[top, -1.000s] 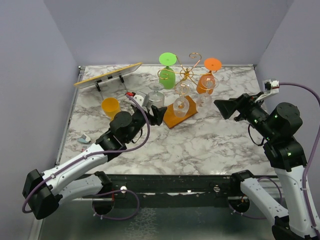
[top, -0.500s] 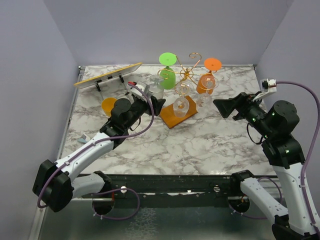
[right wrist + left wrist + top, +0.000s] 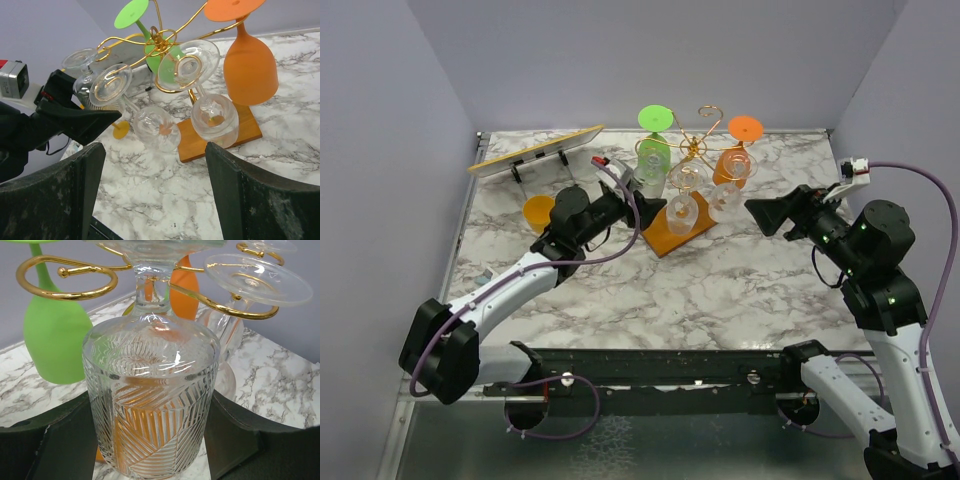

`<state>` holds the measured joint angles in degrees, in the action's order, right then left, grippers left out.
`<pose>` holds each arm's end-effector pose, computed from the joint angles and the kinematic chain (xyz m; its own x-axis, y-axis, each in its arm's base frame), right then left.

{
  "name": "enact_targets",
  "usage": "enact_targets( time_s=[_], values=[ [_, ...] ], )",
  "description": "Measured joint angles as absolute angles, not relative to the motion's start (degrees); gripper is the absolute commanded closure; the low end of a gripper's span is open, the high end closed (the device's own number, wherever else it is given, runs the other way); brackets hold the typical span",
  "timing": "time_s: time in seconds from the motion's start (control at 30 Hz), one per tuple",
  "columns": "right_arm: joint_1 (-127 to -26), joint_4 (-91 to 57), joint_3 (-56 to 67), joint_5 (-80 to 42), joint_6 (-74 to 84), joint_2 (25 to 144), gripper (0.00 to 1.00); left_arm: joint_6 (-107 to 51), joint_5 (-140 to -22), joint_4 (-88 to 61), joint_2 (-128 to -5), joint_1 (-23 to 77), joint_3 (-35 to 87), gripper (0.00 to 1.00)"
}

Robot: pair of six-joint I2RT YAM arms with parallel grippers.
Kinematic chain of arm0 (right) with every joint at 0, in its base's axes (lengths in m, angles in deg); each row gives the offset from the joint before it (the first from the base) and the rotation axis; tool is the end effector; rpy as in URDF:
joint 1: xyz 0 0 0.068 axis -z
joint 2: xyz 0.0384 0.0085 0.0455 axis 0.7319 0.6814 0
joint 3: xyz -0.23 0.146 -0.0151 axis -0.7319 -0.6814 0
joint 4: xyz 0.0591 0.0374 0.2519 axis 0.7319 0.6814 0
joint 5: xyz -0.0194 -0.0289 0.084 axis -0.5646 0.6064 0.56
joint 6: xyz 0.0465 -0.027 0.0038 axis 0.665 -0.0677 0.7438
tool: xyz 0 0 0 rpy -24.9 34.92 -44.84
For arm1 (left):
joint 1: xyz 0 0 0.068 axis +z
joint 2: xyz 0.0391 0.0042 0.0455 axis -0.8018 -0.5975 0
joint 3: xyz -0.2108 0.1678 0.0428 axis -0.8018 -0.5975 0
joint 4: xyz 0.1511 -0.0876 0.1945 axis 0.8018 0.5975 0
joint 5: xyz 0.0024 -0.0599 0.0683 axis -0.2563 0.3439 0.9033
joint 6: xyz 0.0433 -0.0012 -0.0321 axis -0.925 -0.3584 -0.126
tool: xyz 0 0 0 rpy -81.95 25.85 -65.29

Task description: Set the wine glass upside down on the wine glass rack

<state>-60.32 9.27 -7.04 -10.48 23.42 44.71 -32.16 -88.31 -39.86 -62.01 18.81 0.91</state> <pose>0.1299 0.0404 0.4244 -0.2851 0.3576 -0.8893 -0.3992 0.7992 0.4494 0.2348 -0.1728 0.3249 -0.0385 -0.1233 -0.9916 0.7656 0.6341 -0.1086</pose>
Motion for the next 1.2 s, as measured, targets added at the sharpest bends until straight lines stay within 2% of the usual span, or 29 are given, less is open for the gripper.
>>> enact_targets(
  time_s=[0.6,1.2],
  values=[
    [-60.3,9.1,-7.1,-10.5,23.4,44.6,0.15,-33.1,-92.6,-42.9,-70.4,21.4,5.7,1.00],
    [-60.3,8.2,-7.6,-10.5,23.5,44.8,0.16,-32.0,-90.8,-44.3,-74.0,21.5,7.7,1.00]
  ],
)
